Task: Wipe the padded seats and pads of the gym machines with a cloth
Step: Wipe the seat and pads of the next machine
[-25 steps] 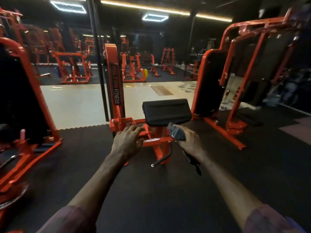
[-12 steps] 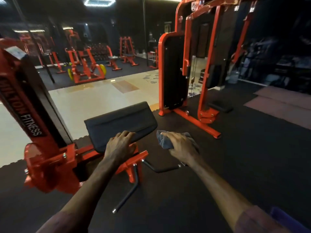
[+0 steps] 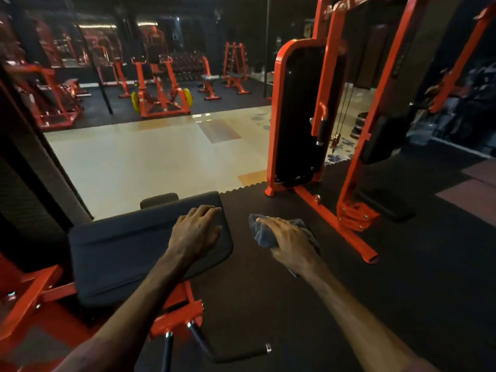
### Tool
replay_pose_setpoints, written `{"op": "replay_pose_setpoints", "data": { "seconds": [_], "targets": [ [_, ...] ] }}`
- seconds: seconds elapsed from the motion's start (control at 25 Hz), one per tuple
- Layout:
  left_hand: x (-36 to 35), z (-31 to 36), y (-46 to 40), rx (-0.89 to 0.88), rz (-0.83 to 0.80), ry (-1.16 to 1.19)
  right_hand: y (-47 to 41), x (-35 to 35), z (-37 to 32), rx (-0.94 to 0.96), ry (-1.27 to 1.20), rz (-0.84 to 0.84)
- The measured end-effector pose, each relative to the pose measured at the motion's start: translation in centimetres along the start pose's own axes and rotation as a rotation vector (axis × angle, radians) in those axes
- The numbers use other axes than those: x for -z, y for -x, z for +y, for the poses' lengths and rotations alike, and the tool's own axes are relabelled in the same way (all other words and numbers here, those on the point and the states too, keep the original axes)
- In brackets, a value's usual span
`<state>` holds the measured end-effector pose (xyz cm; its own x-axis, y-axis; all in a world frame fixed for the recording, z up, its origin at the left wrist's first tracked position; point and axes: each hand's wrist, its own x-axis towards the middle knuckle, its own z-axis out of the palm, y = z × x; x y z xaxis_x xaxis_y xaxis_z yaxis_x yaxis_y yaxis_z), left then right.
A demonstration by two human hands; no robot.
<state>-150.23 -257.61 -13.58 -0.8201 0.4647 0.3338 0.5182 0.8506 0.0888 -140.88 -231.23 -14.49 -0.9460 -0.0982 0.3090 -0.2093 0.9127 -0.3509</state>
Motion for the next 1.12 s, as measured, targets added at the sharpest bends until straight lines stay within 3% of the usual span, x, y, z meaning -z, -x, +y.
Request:
{"op": "replay_pose_setpoints", "data": {
  "seconds": [0.16,0.28,0.48,0.76,1.12],
  "targets": [
    [-8.2,-0.9,-10.5,0.088,0.046,0.008,-9.5,-3.4,10.0,0.029,-0.053,-0.052],
    [-14.1,-2.4,-19.4,0.227,0.025,0.05,-20.4,-6.4,17.9,0.079,-0.084,-0.194],
    [-17.5,-6.3,-29.5,0.437,0.038,0.004,-36.5,-10.9,24.0,0.271,-0.096,-0.353],
    [-23.2,-12.3,-37.5,0.75,0.017,-0.103,-56.7,-21.2,26.6,0.572,-0.198,-0.534],
    [-30.7,-21.5,-43.0,1.273,0.107,-0.093,-73.7,-33.3,18.8,0.922,-0.201,-0.725]
  ]
}}
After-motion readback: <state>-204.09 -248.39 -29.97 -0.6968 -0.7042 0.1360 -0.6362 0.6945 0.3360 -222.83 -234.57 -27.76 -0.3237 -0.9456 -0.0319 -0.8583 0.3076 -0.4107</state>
